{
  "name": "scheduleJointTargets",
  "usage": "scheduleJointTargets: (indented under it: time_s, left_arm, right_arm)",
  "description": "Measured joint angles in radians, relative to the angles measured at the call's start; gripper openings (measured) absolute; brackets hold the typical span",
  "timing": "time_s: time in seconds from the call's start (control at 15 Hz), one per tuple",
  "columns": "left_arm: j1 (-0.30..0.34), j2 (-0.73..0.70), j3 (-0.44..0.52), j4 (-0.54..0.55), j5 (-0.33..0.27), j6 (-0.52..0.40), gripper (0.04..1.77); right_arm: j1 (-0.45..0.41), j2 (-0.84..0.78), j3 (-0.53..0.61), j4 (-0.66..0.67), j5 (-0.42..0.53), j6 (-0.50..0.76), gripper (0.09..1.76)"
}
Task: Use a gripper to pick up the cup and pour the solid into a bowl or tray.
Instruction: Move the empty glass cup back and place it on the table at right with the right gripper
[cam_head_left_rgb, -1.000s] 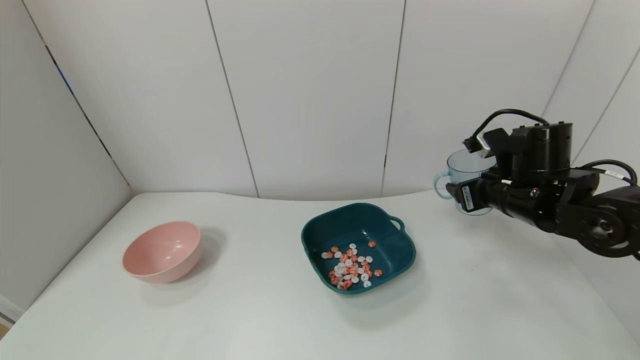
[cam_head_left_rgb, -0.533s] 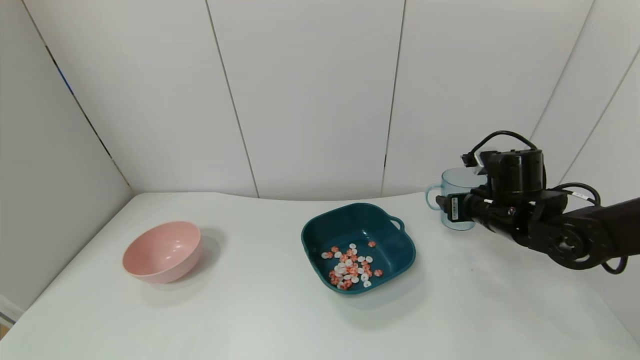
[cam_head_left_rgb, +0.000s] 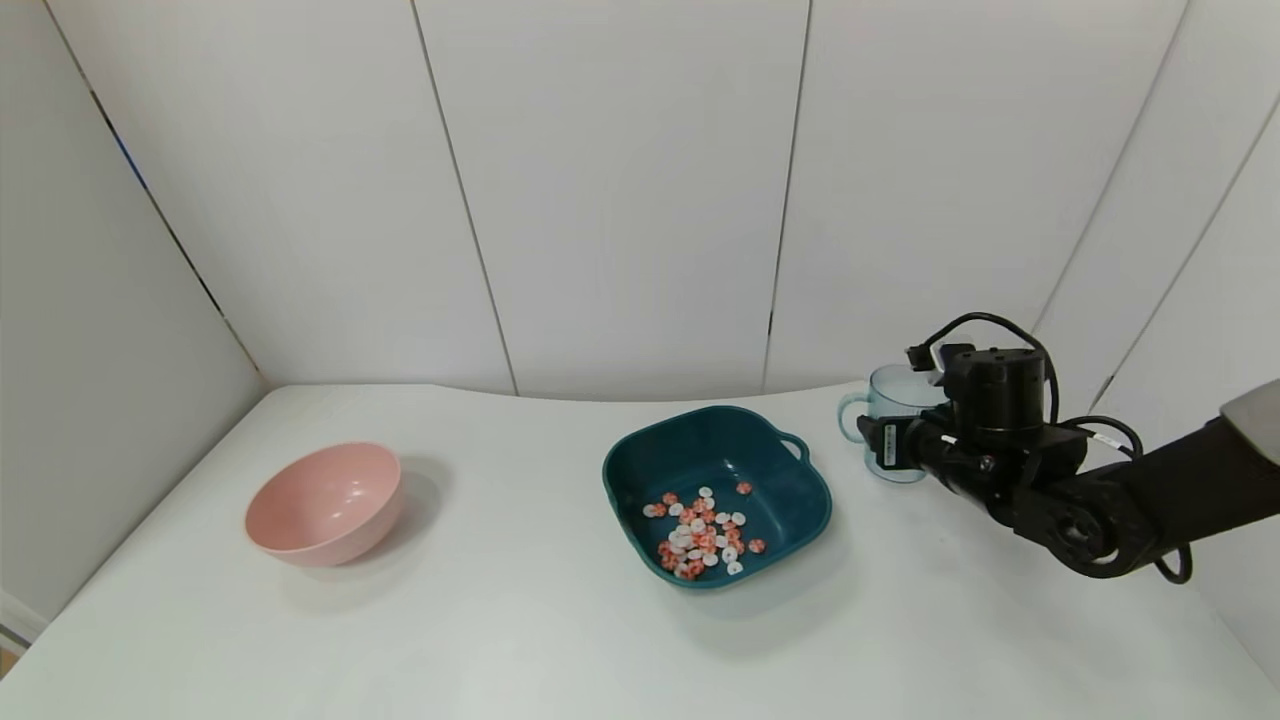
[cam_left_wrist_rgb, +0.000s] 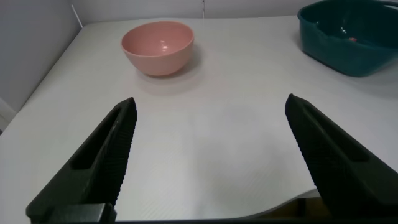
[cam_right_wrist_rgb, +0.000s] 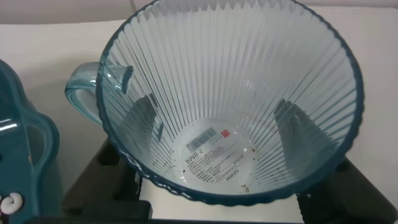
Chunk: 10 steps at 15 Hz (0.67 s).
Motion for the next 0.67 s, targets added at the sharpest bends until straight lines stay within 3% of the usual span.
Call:
scheduleJointTargets:
  time_s: [0.67]
  left_arm:
    - [0.0, 0.0, 0.0, 0.0, 0.0, 0.0, 1.72]
  right_arm:
    - [-0.016, 0.117, 0.011, -0.117, -0.004, 0.04, 1.35]
